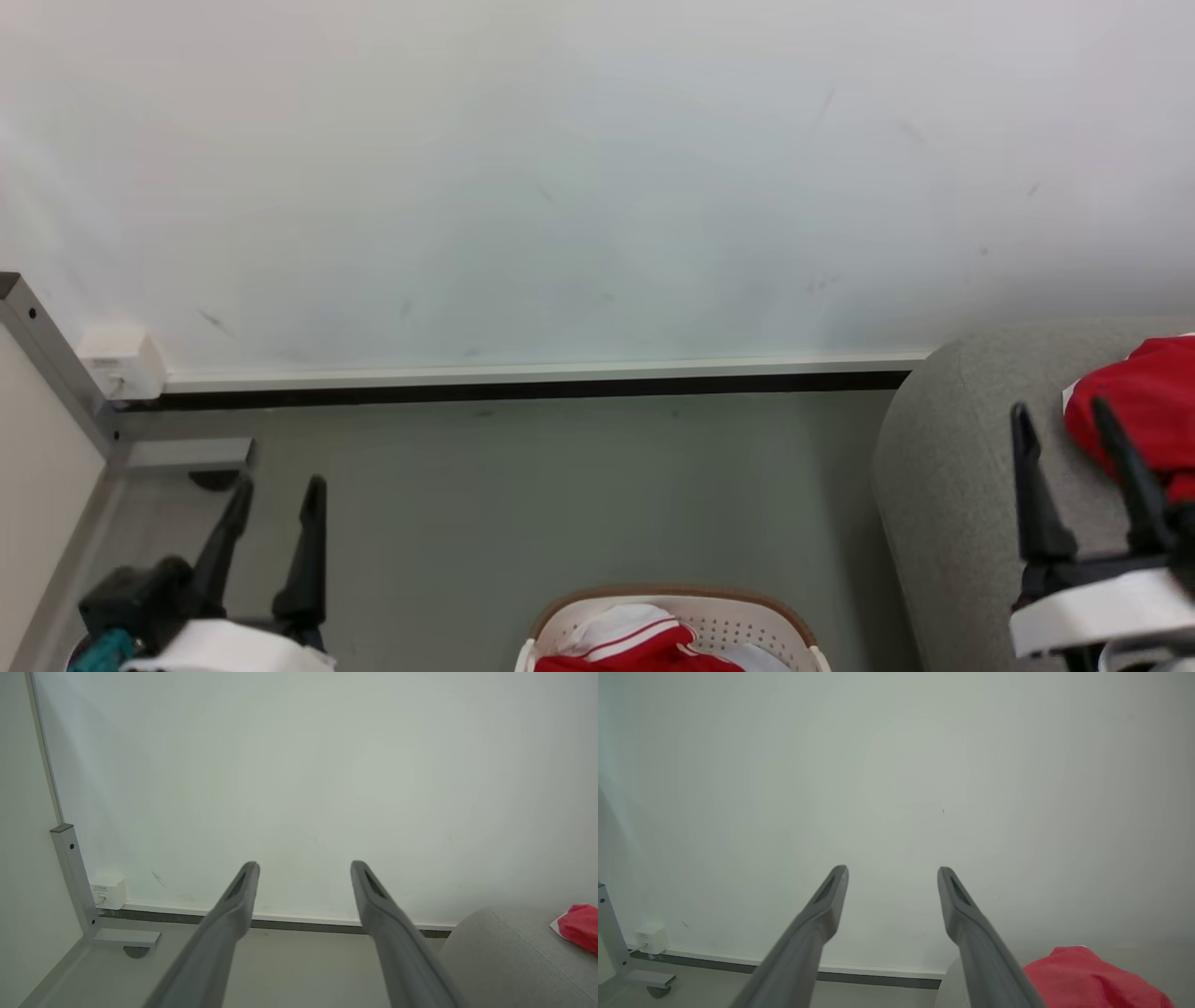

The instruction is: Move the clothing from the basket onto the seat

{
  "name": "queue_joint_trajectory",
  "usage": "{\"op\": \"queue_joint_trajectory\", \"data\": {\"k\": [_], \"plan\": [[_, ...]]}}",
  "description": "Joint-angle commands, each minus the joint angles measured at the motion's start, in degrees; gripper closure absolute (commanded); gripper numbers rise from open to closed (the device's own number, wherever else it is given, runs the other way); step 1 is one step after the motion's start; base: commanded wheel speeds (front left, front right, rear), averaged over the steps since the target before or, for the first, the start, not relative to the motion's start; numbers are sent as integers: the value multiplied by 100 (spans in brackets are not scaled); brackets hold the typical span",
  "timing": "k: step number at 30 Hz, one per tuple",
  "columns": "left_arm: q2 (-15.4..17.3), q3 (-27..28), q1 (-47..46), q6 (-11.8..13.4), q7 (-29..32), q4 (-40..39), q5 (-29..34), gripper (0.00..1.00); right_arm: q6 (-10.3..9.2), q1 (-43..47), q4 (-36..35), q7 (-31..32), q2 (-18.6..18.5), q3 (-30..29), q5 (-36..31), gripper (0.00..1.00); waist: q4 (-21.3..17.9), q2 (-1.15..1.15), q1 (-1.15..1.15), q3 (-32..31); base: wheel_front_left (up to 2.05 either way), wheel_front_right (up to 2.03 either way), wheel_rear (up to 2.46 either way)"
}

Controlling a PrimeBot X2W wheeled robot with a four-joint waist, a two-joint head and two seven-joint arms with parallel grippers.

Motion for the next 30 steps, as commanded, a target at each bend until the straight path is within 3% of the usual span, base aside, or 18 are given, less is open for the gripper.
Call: {"op": "queue_joint_trajectory", "data": {"k": [1, 6, 12, 30], "plan": [[-5, 34, 82, -25, -2, 10, 131, 0, -14, 101, 22, -68, -18, -6, -41, 0, -23, 0, 1, -40, 0, 0, 0], [-410, 366, 460, -158, -2, -22, 467, 0, -14, 453, 331, -520, 261, 121, -133, 0, -97, 0, 1, -99, 0, 0, 0], [-733, 761, 604, -486, -2, 71, 712, 0, -14, 587, 713, -735, 397, 194, -222, 0, -122, 0, 1, -71, 0, 0, 0], [-1174, 1216, 482, -928, -2, 251, 1226, 0, -15, 355, 887, -805, 460, 309, -197, 0, -99, 0, 1, 21, 0, 0, 0]]}}
